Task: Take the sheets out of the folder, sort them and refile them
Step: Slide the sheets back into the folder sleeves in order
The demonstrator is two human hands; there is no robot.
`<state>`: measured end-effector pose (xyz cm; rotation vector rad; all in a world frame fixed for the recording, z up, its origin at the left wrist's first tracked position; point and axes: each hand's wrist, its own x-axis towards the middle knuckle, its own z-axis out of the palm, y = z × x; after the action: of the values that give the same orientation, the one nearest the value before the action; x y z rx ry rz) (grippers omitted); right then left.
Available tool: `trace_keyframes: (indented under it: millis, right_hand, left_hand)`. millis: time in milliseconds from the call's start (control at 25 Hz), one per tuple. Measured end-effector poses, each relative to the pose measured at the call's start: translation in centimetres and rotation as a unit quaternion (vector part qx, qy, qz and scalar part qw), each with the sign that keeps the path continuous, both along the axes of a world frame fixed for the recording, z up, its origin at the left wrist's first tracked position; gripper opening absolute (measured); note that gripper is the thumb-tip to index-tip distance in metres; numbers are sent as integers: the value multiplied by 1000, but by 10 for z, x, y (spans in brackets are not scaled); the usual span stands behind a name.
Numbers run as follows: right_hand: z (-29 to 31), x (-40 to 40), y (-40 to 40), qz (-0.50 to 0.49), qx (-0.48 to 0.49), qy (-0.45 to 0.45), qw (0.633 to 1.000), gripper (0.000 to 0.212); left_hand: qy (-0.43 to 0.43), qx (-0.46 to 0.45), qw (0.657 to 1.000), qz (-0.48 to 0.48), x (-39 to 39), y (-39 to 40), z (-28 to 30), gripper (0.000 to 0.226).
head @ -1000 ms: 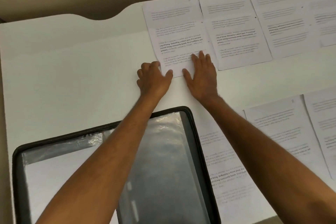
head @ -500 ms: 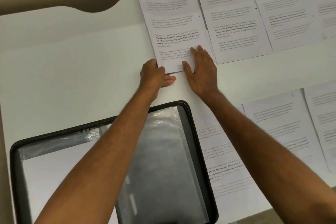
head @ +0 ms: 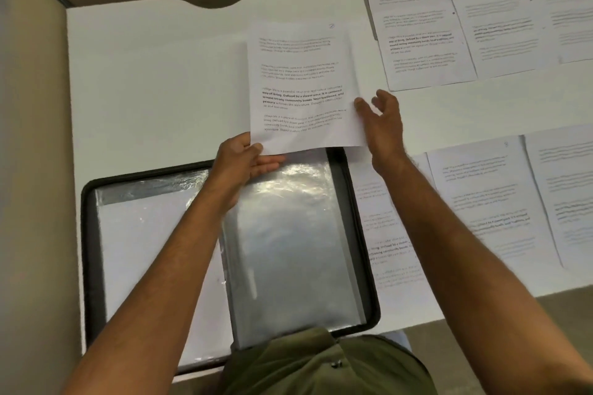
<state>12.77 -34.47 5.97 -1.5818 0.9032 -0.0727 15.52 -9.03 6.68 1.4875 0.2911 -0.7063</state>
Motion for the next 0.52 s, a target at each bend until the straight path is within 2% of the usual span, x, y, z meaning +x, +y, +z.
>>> trace_keyframes:
  millis: [120, 200, 360, 520]
  right_hand:
    - [7, -25, 14, 35, 164, 3, 986, 51]
    - [9, -41, 22, 74, 230, 18, 970, 40]
    - [4, -75, 36, 140, 207, 29, 968, 38]
    - [-4, -99, 44, 127, 173, 9, 977, 39]
  left_hand:
    - [20, -21, 1000, -10, -45, 29, -2, 27]
    - [30, -26, 999, -21, -71, 45, -7, 28]
    - [37, 0, 998, -42, -112, 69, -16, 26]
    - [50, 51, 997, -29, -133, 83, -22, 29]
